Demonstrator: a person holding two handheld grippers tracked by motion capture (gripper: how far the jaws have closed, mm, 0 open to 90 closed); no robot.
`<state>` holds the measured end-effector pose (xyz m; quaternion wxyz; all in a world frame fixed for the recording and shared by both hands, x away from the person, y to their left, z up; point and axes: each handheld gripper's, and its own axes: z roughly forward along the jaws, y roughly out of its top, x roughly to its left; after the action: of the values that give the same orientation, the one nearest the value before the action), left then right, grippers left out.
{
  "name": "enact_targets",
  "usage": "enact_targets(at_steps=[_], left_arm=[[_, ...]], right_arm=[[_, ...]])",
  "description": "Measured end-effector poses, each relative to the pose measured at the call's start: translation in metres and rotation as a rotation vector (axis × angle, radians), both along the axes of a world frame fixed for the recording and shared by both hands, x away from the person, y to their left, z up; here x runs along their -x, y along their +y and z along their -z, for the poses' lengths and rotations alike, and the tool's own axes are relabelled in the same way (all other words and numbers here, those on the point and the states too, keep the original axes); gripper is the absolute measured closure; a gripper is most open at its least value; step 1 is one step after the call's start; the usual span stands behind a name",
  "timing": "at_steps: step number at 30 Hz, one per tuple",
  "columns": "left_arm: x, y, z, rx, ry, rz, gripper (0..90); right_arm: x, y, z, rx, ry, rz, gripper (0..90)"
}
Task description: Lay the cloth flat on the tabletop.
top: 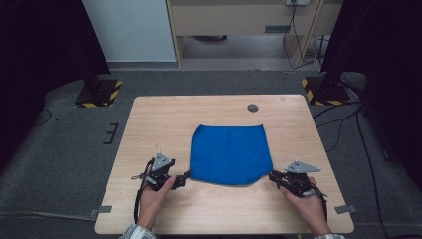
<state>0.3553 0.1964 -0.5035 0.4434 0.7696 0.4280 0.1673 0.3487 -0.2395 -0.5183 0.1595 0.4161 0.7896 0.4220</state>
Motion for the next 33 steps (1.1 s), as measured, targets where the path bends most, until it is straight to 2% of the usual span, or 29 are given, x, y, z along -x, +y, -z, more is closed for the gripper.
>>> enact_targets(at_steps=[2, 4, 7, 11, 14, 19, 25, 27, 31, 33], left_arm=[[0.003, -0.005, -0.002, -0.048, -0.015, 0.020, 16.4], [0.006, -0.010, -0.002, -0.078, -0.023, 0.023, 16.2], [0.006, -0.014, 0.001, -0.095, -0.011, 0.036, 15.0], [0.005, -0.014, 0.004, -0.099, 0.010, 0.034, 16.8], [0.005, -0.016, 0.006, -0.110, 0.027, 0.041, 18.6], [0.007, -0.024, 0.011, -0.151, 0.042, 0.074, 21.1], [0.009, -0.028, 0.013, -0.170, 0.043, 0.086, 25.1], [0.009, -0.028, 0.014, -0.176, 0.050, 0.087, 26.7], [0.008, -0.029, 0.016, -0.188, 0.064, 0.089, 30.3], [0.008, -0.029, 0.017, -0.186, 0.069, 0.092, 32.1]], right_arm=[[0.000, 0.001, 0.001, -0.002, 0.003, 0.000, 79.1], [0.000, 0.000, 0.002, 0.001, -0.002, -0.004, 79.3], [0.000, -0.002, 0.002, -0.008, -0.009, 0.005, 73.7], [-0.002, -0.002, 0.003, -0.013, 0.002, 0.046, 56.6], [-0.004, -0.002, 0.005, -0.005, 0.010, 0.069, 49.3], [-0.007, -0.001, 0.007, -0.001, 0.016, 0.062, 44.5], [-0.014, 0.005, 0.011, -0.001, 0.048, 0.045, 38.4], [-0.015, 0.007, 0.012, 0.015, 0.054, 0.037, 35.9], [-0.018, 0.014, 0.010, 0.021, 0.051, 0.022, 31.7], [-0.019, 0.017, 0.010, 0.028, 0.045, 0.017, 32.4]])
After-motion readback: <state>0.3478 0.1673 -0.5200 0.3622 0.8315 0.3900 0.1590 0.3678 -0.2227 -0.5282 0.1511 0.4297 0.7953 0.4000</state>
